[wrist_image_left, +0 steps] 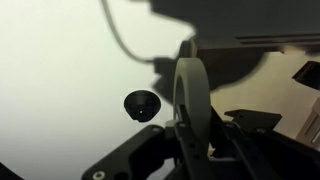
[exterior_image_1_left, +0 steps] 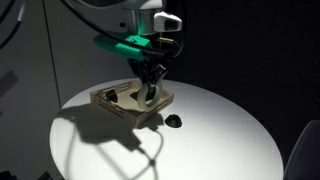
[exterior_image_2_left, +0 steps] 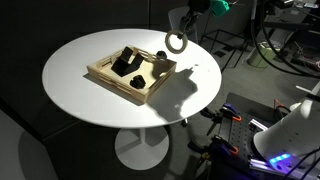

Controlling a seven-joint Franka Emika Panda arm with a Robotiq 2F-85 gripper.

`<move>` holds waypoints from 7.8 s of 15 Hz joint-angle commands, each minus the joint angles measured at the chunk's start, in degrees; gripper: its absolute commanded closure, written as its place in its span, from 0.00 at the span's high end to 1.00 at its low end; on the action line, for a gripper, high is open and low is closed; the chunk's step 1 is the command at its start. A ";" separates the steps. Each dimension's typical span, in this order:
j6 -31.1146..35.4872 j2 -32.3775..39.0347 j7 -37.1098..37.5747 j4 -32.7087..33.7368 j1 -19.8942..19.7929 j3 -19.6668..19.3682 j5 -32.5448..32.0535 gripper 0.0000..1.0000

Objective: Remove the cream white masking tape from the wooden tray and put it on the table in a vertical position

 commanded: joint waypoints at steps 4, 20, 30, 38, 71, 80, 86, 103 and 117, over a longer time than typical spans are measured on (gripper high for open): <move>-0.22 2.12 -3.94 0.93 0.49 -1.16 3.35 0.05; 0.04 5.32 -11.66 1.04 -0.85 -3.79 9.45 0.05; -0.30 8.38 -9.70 1.60 -3.31 -3.49 6.49 0.05; -0.53 9.36 -9.37 1.99 -3.85 -3.29 4.20 0.05; 0.51 2.17 -8.10 1.47 -1.16 -0.06 0.18 1.00; -5.94 -1.18 -7.81 1.79 4.59 1.43 6.93 1.00; -16.89 -2.41 5.26 3.44 3.82 4.71 0.92 1.00; -33.01 -11.78 23.05 6.50 2.95 9.05 -9.31 1.00; -28.61 -10.77 24.89 5.76 3.15 9.36 -10.13 1.00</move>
